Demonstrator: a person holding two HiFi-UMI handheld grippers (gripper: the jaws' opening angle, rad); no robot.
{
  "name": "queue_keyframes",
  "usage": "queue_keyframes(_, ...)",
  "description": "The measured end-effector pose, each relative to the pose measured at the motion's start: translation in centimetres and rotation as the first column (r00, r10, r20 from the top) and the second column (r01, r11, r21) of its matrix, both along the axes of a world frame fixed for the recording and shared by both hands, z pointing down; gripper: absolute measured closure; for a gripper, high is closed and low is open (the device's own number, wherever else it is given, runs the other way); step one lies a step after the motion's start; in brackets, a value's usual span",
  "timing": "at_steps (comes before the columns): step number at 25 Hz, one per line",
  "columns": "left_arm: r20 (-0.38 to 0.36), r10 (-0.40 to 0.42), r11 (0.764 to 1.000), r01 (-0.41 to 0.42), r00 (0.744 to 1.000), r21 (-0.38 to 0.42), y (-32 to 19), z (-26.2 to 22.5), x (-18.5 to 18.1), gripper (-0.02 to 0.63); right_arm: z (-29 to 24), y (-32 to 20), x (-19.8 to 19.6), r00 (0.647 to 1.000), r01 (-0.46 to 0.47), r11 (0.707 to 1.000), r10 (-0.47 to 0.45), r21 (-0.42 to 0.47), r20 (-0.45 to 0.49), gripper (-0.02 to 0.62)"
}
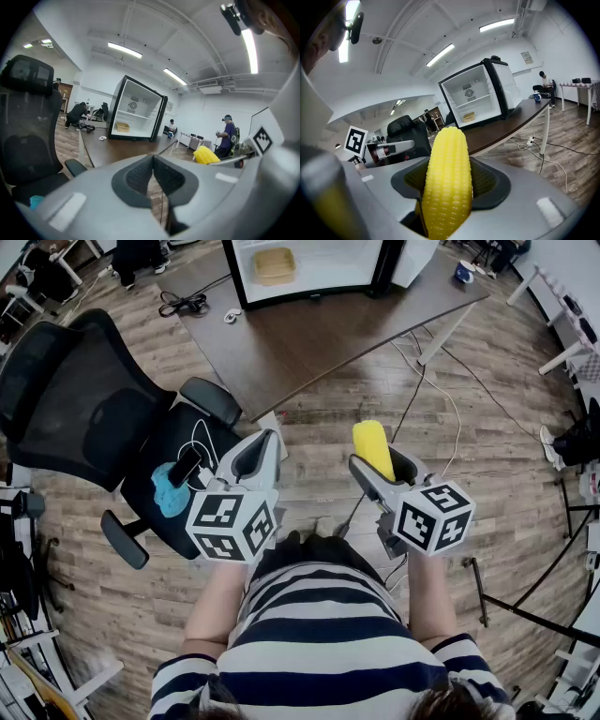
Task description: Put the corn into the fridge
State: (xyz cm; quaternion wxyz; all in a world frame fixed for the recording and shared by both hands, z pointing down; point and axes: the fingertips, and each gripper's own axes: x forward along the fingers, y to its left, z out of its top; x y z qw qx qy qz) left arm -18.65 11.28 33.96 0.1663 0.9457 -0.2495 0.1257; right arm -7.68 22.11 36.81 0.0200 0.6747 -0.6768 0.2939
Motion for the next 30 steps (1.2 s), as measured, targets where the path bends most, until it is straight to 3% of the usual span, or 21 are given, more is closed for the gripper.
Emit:
queue_keyframes(11,0.006,-0.022,1.000,0.022,1.000,-0.001,-0.8,0.4,0.2,0.606,0.2,-0.6,0.5,0.999,0.012,1.000,-0.013,0.019,0.051,0.339)
queue_keyframes(30,-0.004,-0.048,0.999,0.048,0.999,0.007,-3.4,0.8,5.1,0.606,1.0,-3.5,4.7,0.998,0.063,0.998,-0.063,-0.004,0.019,0.339)
